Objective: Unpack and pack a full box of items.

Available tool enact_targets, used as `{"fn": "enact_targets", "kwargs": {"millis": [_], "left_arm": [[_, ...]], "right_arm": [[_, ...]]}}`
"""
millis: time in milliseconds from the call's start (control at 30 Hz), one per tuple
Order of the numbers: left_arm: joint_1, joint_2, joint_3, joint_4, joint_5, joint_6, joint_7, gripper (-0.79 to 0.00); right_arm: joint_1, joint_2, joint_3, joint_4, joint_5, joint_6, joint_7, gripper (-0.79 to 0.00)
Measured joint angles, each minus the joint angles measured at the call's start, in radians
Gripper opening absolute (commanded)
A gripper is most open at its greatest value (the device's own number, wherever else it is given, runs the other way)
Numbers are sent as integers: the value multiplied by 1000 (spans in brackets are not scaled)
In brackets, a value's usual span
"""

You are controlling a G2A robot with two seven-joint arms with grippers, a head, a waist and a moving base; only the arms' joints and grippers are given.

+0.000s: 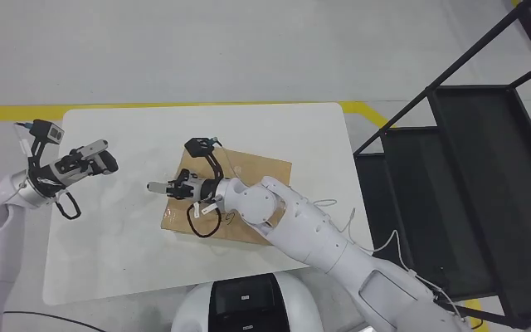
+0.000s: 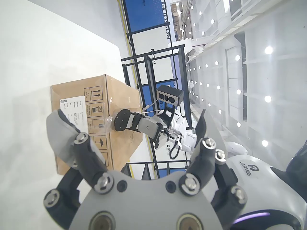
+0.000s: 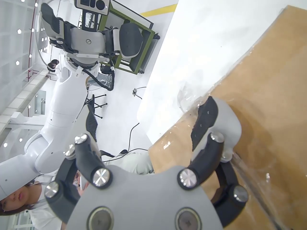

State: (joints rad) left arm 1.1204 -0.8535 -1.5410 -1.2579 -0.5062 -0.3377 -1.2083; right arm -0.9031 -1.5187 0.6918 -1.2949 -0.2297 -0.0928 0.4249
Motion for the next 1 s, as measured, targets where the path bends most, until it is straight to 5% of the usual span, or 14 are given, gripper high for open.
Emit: {"fn": "enact_targets", "kwargs": {"millis": [500,800,1000], "left_arm": [[25,1,-1,-5,-13,1,0,0],[-5,-10,27,-15,-53,14,55,0],[-19,-16,40,-33,-58,28,104,0]], "right_arm": [[14,-26,-1,2,0,-80,-27,0],[-307,82,308,-326,-106,-157,-98,0],[-543,128,565,-454,-36,-244,-181,0]]}}
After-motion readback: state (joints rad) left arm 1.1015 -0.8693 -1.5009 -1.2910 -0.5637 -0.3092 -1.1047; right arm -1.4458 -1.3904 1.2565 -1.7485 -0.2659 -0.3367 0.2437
